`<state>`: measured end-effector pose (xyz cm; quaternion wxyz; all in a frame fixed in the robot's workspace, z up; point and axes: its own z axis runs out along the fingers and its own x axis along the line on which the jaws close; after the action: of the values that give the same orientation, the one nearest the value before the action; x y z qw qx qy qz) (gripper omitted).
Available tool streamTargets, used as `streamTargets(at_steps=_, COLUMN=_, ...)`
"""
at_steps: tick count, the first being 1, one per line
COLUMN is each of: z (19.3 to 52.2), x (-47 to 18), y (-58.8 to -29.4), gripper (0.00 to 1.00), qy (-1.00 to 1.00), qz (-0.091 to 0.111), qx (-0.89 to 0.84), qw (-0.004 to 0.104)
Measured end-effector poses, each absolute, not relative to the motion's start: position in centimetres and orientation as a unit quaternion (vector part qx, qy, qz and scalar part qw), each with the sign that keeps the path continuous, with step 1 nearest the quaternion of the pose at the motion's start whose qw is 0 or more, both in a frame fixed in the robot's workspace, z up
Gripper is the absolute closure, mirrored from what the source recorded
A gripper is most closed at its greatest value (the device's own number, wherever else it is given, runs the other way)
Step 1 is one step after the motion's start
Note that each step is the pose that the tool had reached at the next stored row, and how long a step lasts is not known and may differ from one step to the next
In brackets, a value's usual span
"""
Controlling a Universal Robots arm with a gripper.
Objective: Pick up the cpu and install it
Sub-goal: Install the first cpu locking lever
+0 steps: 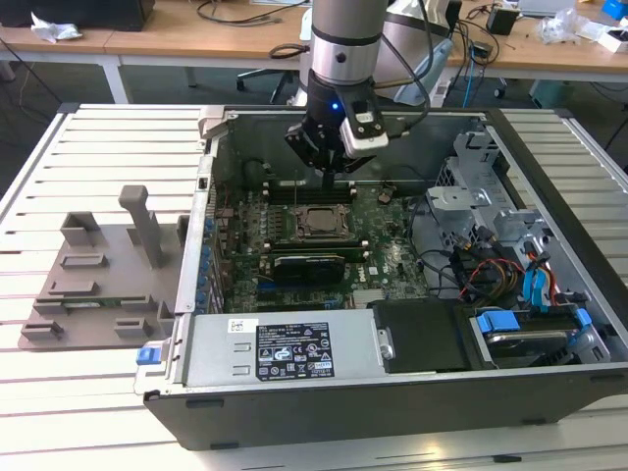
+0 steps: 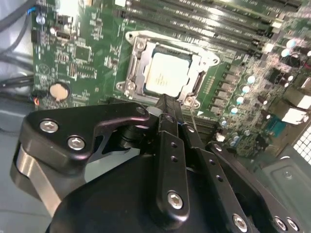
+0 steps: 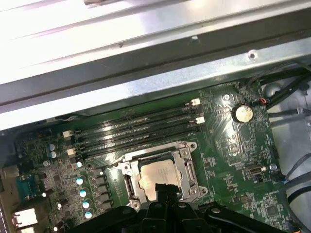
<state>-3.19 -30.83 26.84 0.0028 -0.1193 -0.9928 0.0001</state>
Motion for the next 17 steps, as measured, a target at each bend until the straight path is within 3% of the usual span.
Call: streamTargets(at_steps=17, z=26.84, x=-3.19, y=-30.83, gripper=0.89, qy=-1.0, qz=0.0, qx=-0.022, qw=0.003)
